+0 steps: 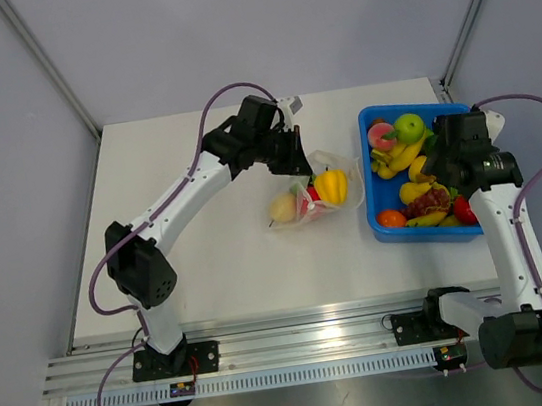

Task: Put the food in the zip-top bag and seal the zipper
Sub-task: Place the fake vegetable in the zipper food storage bag, then pick up the fake fruit from the bin.

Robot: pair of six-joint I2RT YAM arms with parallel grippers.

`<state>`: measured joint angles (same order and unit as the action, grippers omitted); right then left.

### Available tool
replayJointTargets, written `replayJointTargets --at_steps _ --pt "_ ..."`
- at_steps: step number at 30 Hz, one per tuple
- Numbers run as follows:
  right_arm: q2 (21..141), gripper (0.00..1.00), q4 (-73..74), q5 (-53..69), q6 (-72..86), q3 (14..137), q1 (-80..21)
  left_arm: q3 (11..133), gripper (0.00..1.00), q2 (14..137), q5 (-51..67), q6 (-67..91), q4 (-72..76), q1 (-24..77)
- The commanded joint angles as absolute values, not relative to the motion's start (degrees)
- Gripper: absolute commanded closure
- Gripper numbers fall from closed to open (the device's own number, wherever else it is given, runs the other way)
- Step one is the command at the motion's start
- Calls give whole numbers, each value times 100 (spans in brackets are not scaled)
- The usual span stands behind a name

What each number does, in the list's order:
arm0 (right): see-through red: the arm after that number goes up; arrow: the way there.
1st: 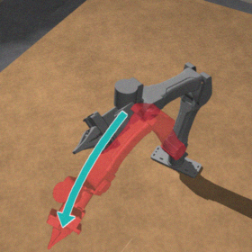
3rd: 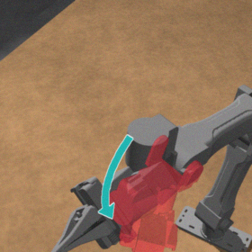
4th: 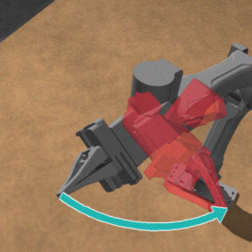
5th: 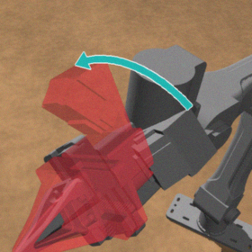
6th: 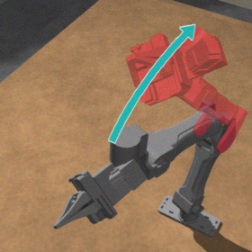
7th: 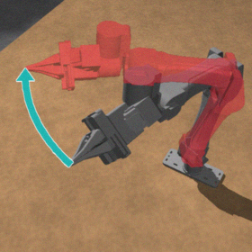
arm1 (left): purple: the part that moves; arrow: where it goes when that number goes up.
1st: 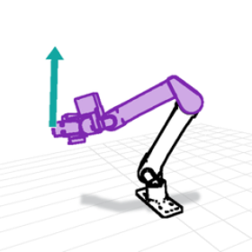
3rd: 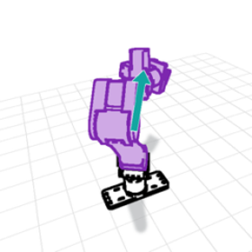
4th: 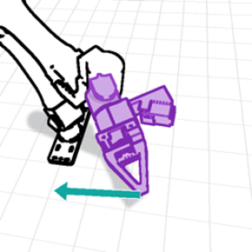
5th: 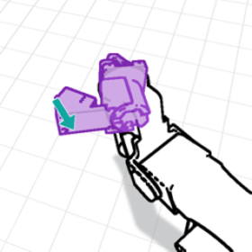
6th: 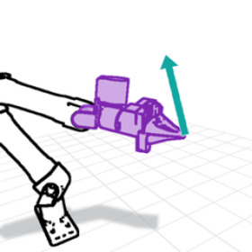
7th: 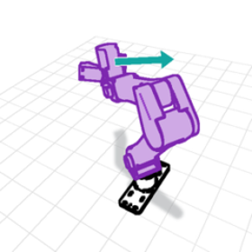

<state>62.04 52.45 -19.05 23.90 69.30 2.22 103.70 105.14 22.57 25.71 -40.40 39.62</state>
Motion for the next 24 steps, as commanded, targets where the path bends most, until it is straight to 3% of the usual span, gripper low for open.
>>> replayJointTargets --at_steps 1,9,24 --pt "6284 27 5528 -1784 2566 6531 377 10266 100 10169 2452 2540 -3753 3929" --pt "6495 29 4836 -1046 3506 5274 562 9985 100 10055 2364 2391 -3770 3920" --pt "7171 41 4078 -1968 3217 5291 624 10081 100 10090 2294 2355 -3841 3894"
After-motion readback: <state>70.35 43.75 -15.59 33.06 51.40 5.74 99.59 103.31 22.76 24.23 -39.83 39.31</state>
